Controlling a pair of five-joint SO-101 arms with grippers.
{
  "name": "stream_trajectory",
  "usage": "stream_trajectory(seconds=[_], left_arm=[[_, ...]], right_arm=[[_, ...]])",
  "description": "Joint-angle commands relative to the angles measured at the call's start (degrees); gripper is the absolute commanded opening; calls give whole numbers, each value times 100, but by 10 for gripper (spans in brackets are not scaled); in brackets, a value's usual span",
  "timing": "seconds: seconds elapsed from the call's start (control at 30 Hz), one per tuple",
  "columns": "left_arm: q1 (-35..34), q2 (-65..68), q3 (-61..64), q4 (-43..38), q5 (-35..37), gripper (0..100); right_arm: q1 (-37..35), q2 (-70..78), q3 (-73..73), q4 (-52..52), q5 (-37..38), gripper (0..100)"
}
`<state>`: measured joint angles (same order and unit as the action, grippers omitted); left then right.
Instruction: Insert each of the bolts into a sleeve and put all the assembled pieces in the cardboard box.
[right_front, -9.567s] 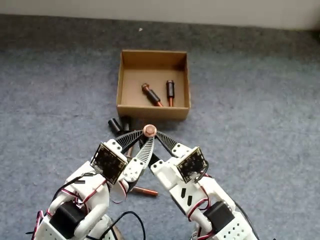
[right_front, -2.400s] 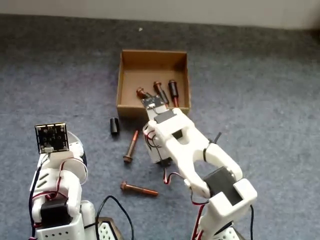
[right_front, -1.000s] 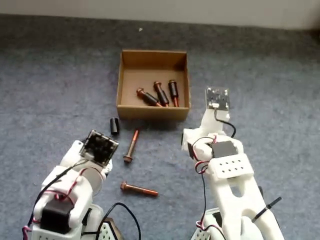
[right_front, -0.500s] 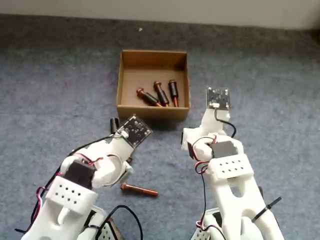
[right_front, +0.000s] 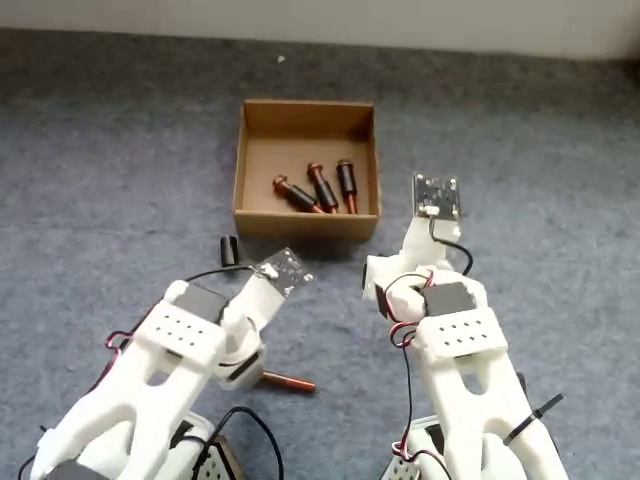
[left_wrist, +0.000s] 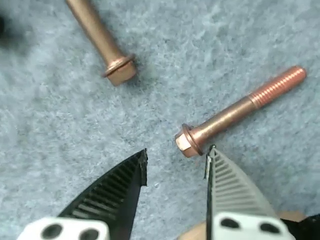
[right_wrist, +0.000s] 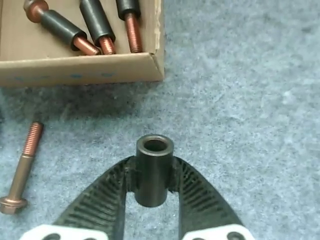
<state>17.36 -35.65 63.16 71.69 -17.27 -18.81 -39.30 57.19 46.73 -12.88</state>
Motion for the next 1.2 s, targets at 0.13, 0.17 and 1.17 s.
stream_trajectory(seconds=[0.13, 0.17, 1.17], left_arm=[[303, 585, -127, -703, 237, 191], [303, 655, -75, -862, 290, 178], [303, 1024, -1376, -703, 343, 46]], right_arm=[[84, -163, -57, -110, -53, 5], [84, -163, -57, -110, -53, 5], [84, -163, -57, -110, -53, 5]])
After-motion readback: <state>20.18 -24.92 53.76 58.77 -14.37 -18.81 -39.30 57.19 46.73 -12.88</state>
